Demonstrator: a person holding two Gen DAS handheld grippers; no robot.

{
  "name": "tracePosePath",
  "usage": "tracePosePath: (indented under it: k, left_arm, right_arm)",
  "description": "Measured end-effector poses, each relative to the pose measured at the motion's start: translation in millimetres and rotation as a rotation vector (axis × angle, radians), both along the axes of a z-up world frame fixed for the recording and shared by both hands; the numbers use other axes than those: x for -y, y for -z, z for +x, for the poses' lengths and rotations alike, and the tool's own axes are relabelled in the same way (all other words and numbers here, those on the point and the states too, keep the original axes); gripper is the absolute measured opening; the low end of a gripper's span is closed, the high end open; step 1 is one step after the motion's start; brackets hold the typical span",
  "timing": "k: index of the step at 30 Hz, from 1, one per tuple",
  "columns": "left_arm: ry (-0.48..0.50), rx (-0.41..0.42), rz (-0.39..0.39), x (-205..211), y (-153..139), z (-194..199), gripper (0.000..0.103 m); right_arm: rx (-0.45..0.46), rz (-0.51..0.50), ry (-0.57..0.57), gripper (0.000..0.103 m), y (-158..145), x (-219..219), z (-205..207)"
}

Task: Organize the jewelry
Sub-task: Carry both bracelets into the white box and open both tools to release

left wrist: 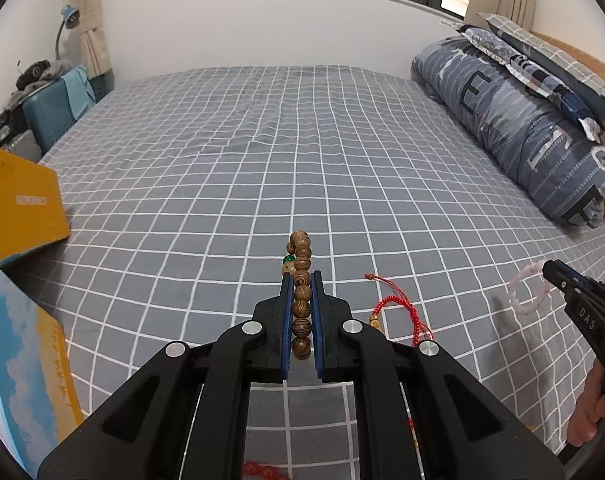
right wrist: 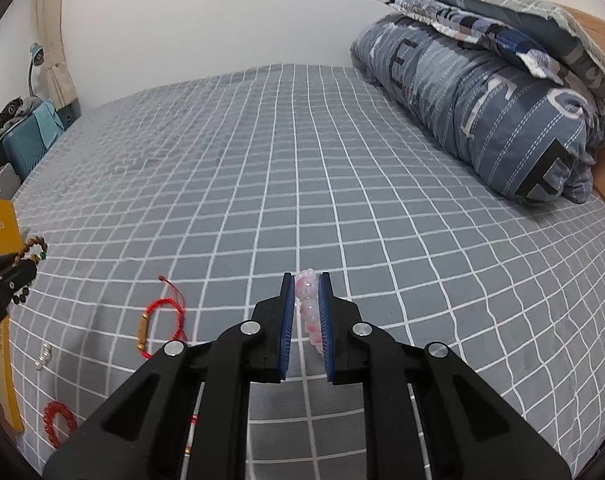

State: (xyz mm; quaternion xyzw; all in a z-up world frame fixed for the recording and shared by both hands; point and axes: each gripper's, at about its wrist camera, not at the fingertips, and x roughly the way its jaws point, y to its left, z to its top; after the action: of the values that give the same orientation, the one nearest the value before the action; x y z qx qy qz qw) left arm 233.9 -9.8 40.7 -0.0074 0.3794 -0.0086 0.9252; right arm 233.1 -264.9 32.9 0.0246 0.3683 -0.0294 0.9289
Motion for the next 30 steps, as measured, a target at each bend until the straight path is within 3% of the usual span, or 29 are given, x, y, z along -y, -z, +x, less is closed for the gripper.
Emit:
tracePosePath:
  k: [7, 13, 22, 30]
  left_arm:
    - [-0.026, 0.006, -0.001, -16, -26, -17, 0.008]
    - [-0.052, -0.009, -0.039, -56, -53, -46, 0.008]
    - [-0.196, 0.039, -0.007, -156, -106, -118, 0.008]
    - [-0.383, -0.009, 0.022, -264, -102, -192, 0.008]
  right_arm:
    - [0.023, -0.009, -0.035, 0.012, -25, -30, -11]
    - [0.053, -0.027, -0.095, 0.012, -58, -78, -25]
    - [0.112, 0.014, -0.259, 0.012, -118, -191, -67]
    - [0.113, 0.035, -0.458, 0.012, -131, -324, -118]
